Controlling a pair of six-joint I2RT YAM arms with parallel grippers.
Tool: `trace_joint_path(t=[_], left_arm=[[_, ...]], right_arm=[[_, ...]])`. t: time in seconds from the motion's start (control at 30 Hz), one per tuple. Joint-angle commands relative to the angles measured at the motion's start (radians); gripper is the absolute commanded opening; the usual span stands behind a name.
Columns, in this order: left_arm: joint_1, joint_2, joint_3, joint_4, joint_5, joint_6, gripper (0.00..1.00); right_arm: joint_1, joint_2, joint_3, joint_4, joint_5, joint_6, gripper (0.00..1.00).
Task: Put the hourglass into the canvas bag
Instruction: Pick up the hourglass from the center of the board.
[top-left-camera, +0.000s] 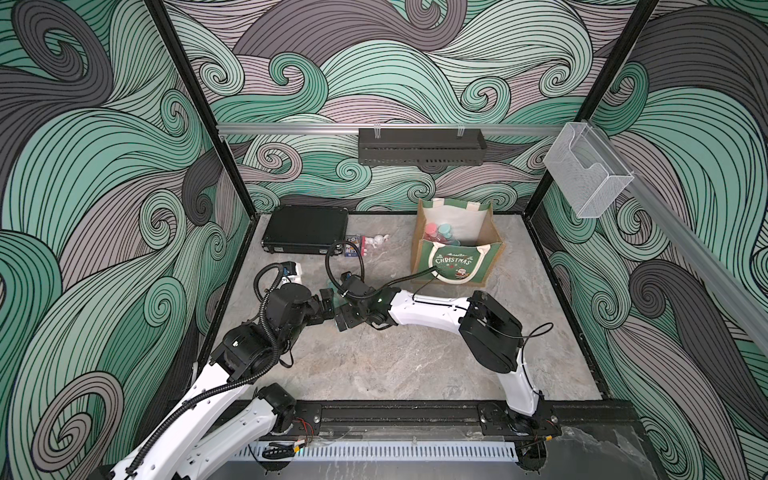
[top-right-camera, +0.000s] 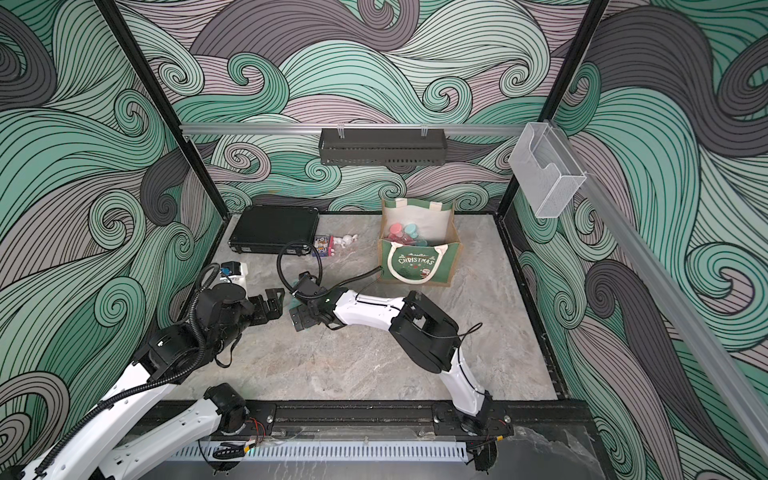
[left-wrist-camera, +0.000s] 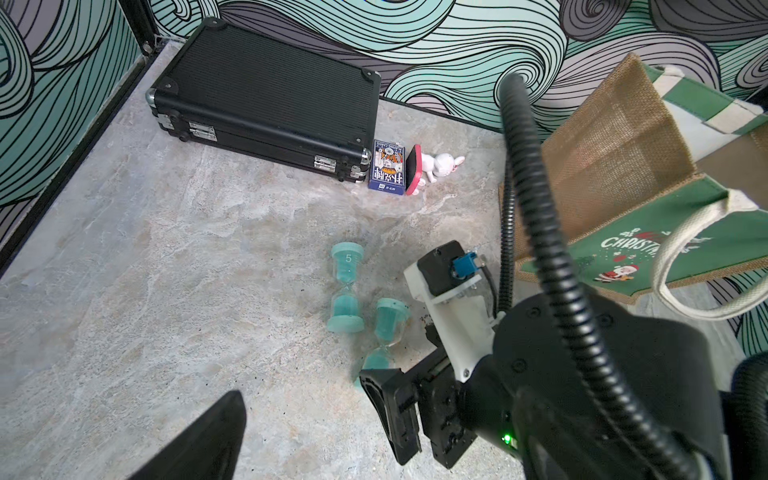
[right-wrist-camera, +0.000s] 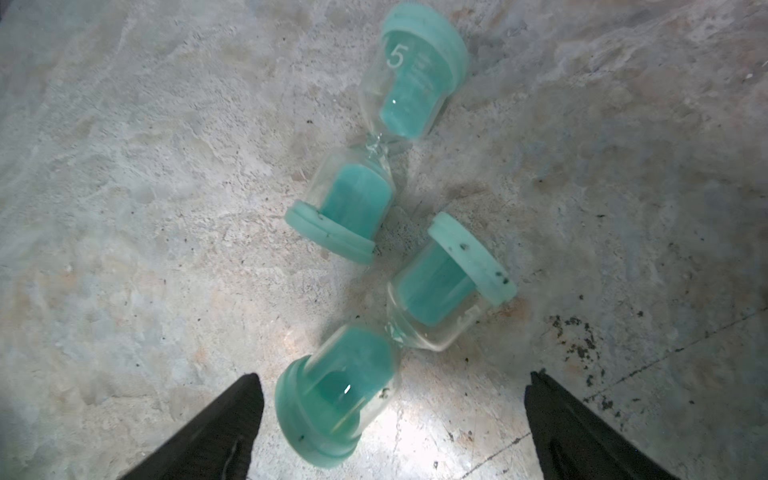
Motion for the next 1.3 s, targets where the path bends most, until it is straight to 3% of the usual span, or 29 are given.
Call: trace_joint_path(t=[0.0, 0.37, 0.57, 1.0, 1.27], left_arm=[[0.006, -0.012, 0.001, -0.015, -0.03, -0.012, 0.99], [0.006, 0.008, -0.004, 0.002, -0.021, -0.004, 0.98], [0.006, 0.021, 0.0, 0.032, -0.006, -0.006, 0.99], [0.007, 0.046, 0.011, 0.036, 0.002, 0.005, 0.99], [0.007, 0.053, 0.009, 0.049, 0.014, 0.002, 0.99]], right_arm=[[0.006, 0.039, 0.043, -0.098, 0.076, -0.043, 1.0], [-0.008, -0.079, -0.099, -0.134, 0.16, -0.104, 0.99], [-0.009, -0.026, -0.06, -0.122, 0.08, -0.104, 0.9], [-0.03, 0.028, -0.021, -0.134, 0.066, -0.099, 0.63], [-0.031, 0.032, -0.036, -0.115, 0.085, -0.102, 0.56]])
